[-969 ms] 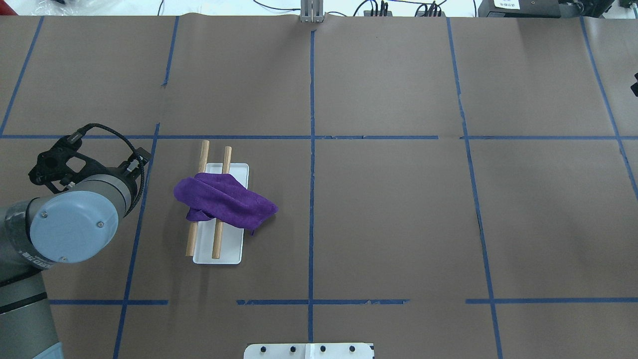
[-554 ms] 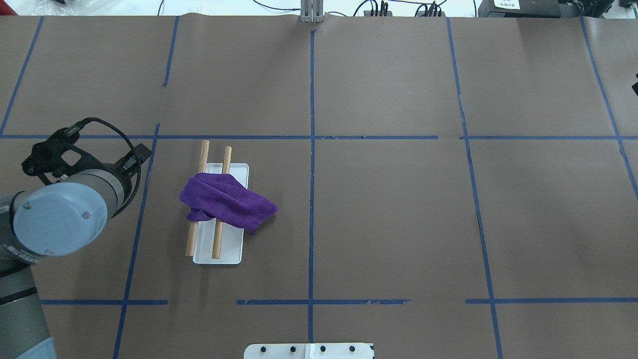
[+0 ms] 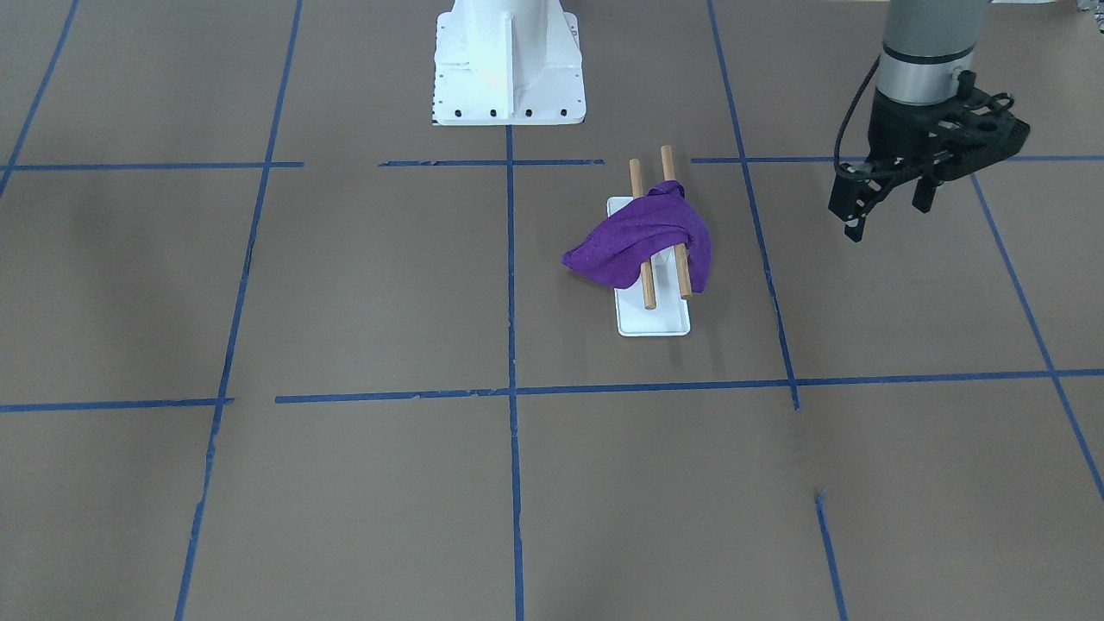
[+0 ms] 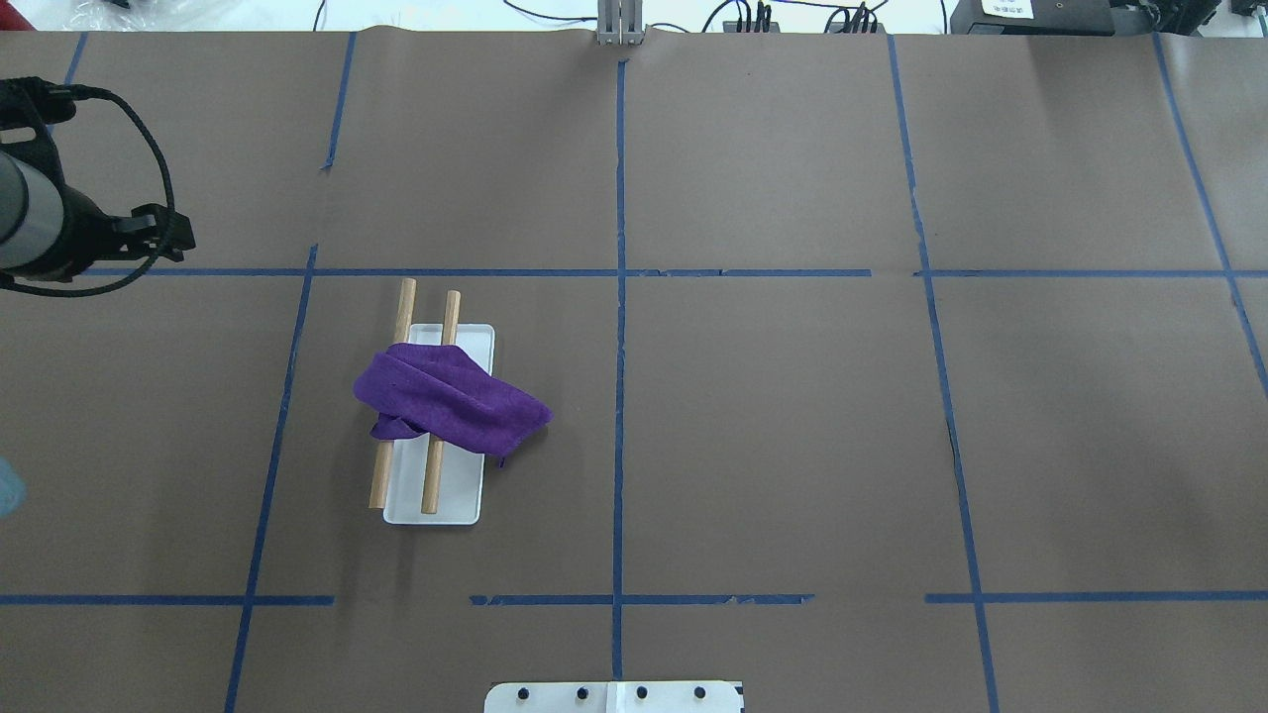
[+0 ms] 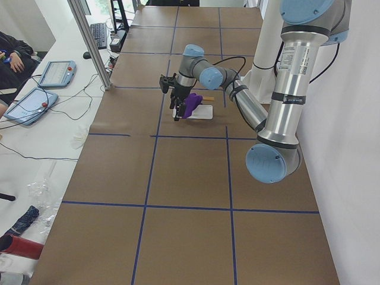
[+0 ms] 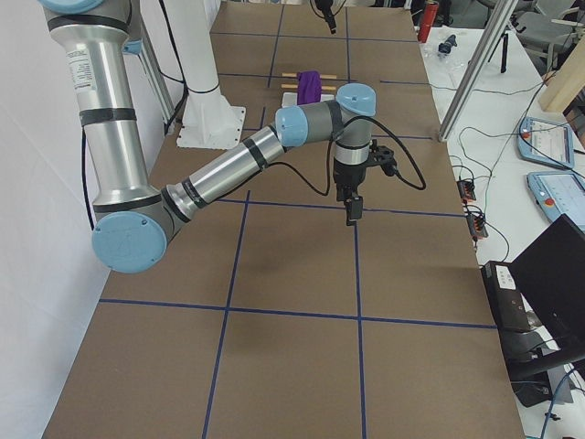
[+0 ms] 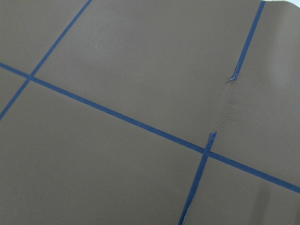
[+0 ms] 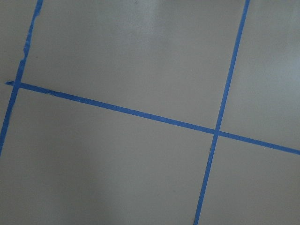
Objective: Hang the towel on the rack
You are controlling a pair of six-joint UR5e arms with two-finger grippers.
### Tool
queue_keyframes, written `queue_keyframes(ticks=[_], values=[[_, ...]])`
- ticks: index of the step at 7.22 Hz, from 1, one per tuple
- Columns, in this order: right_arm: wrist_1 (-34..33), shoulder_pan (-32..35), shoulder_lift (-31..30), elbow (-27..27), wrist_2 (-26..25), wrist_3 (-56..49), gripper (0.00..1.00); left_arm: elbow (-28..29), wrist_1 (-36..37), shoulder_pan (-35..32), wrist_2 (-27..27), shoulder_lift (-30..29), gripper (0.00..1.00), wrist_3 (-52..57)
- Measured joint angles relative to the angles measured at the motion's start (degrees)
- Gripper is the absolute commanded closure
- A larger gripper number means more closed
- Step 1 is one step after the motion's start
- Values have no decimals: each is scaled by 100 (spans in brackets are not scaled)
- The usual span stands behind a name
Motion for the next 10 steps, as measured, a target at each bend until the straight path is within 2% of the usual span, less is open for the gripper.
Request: queue_keyframes(ticks=[1,3,5,7,10], values=[[5,160,-100,-61,212,-101,0,195,-7,-509,-494,16,0,957],[47,717,-191,-569,806,-715,0,745,-11,-1534,-1355,102,0,2929],[536,1261,-354,-1374,1129,-1326,0,1436,-18,-2435,-1729,299,0,4814],[1426,1525,-735,-2025,1222,-1508,0,2010,-66,-3085,-1804,482,0,5938],[1769,1592,-984,-2377,1563,-1509,0,2827,-137,-3917,-2353,620,0,6647]])
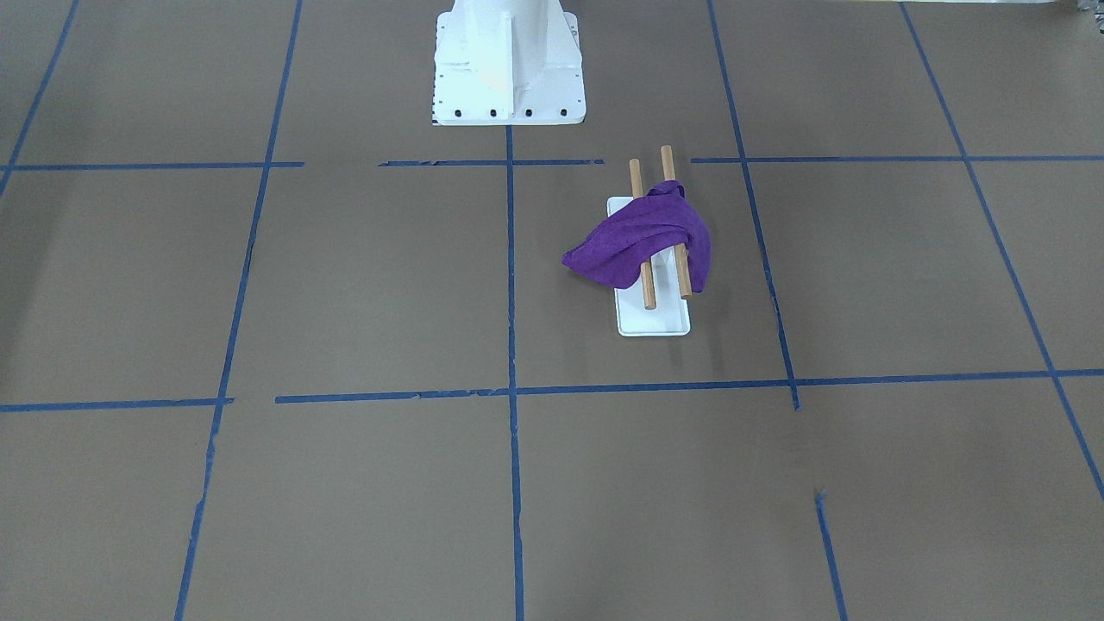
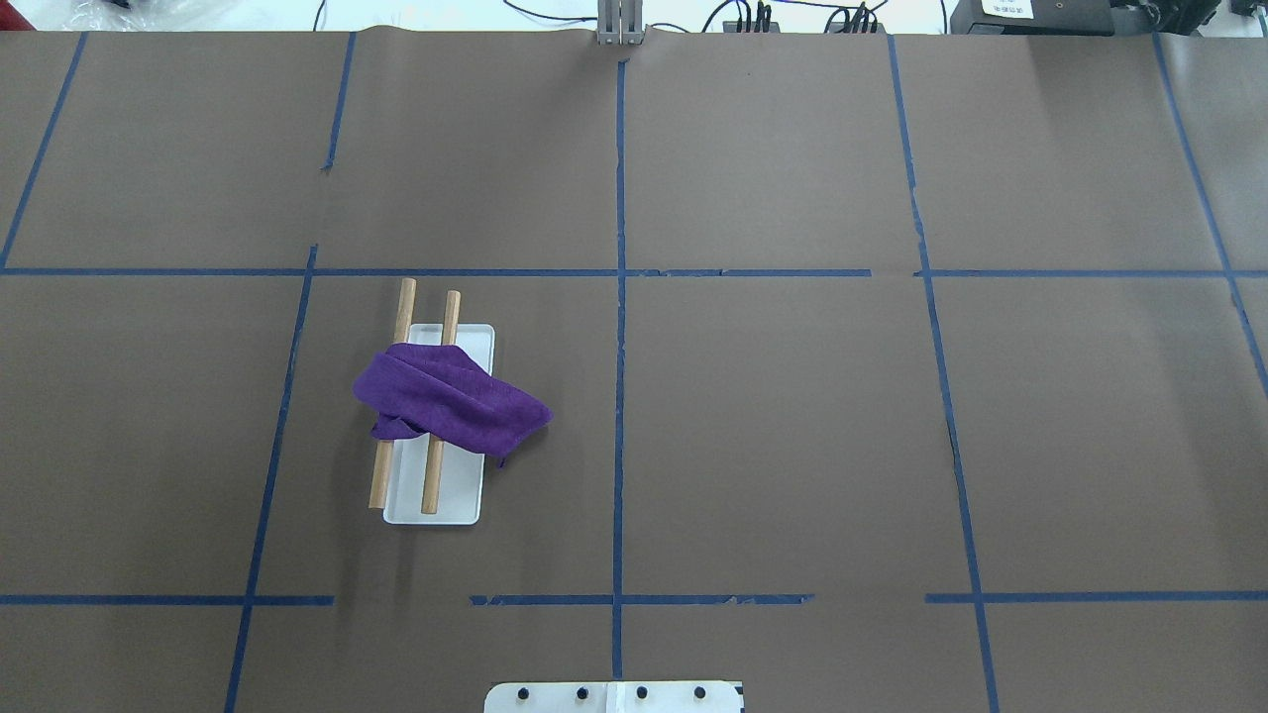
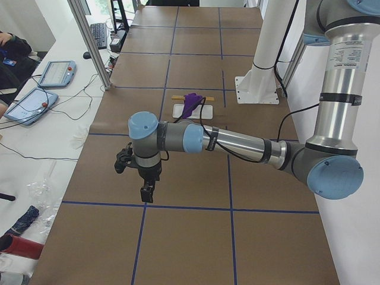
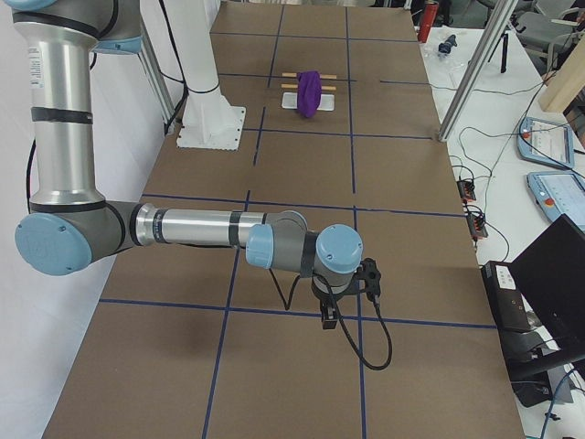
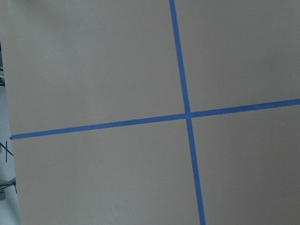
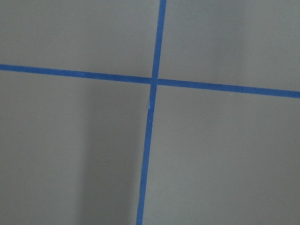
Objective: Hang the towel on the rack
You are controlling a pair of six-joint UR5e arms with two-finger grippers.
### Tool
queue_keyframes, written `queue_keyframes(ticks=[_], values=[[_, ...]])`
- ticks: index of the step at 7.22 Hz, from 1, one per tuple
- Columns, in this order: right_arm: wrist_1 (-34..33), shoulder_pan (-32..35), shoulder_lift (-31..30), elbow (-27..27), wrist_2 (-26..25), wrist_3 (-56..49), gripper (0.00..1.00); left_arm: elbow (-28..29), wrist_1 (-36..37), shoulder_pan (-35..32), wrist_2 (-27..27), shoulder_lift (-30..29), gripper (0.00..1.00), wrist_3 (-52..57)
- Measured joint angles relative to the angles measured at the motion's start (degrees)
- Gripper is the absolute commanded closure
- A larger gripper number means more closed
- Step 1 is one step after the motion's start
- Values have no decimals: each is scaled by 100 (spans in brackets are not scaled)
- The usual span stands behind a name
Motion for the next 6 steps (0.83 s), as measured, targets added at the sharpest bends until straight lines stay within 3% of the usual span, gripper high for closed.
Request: queue_keyframes(ticks=[3,6], values=[[15,18,-23,-35,40,8,0,354,-129,-122,-557,183,0,-8],[15,31,-25,-44,41,9,0,381,-152,-118,-721,188,0,-24]])
